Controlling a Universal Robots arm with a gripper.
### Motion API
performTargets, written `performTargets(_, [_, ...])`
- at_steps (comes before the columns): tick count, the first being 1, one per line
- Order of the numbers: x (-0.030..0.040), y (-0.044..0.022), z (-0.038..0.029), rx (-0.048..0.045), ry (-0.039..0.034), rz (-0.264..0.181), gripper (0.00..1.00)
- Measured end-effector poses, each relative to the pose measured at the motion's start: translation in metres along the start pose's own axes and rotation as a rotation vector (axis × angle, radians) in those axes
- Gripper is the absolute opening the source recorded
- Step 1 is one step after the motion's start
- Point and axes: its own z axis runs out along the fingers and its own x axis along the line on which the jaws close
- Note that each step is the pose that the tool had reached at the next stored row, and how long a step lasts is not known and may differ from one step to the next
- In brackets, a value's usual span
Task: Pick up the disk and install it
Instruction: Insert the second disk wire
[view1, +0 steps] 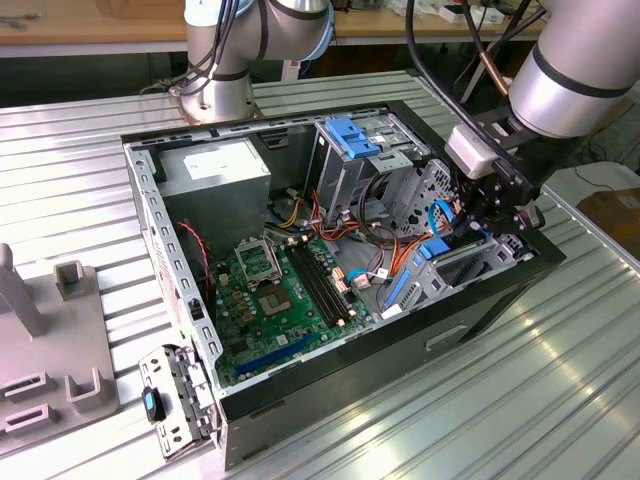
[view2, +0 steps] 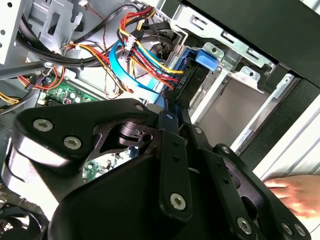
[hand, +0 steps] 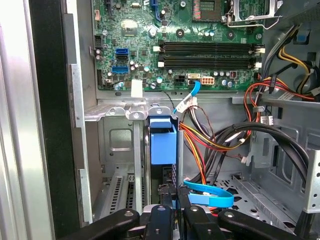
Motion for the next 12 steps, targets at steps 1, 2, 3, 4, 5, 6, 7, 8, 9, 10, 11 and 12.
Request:
performTargets(1, [0.0, 0.0001, 0.0001, 0.0, 0.0, 0.0, 0.16])
performTargets(2, [0.0001, 0.0005, 0.0004, -0.0001, -0.0001, -0.001, 0.16])
performTargets(3, [0.0001, 0.0007, 0.0005, -0.0001, 0.0001, -0.001, 0.16])
performTargets(4, [0.0001, 0.0012, 0.0009, -0.0001, -0.0001, -0.001, 0.16])
performTargets(5, [0.0001, 0.0014, 0.0011, -0.0001, 0.0001, -0.001, 0.16])
performTargets(6, [0.0002, 0.0017, 0.0014, -0.0002, 0.0003, -0.002, 0.16])
performTargets(7, [0.0002, 0.0017, 0.0014, -0.0002, 0.0004, -0.002, 0.16])
performTargets(8, [0.0002, 0.0018, 0.0015, -0.0002, 0.0004, -0.002, 0.16])
performTargets(9, [0.0002, 0.0018, 0.0015, -0.0002, 0.0004, -0.002, 0.16])
performTargets(10, [0.0002, 0.0018, 0.0016, -0.0002, 0.0004, -0.002, 0.16])
performTargets(11, [0.0003, 0.002, 0.0027, -0.0001, -0.0001, -0.002, 0.16])
performTargets(12, [0.0004, 0.0022, 0.0038, -0.0002, 0.0004, -0.002, 0.16])
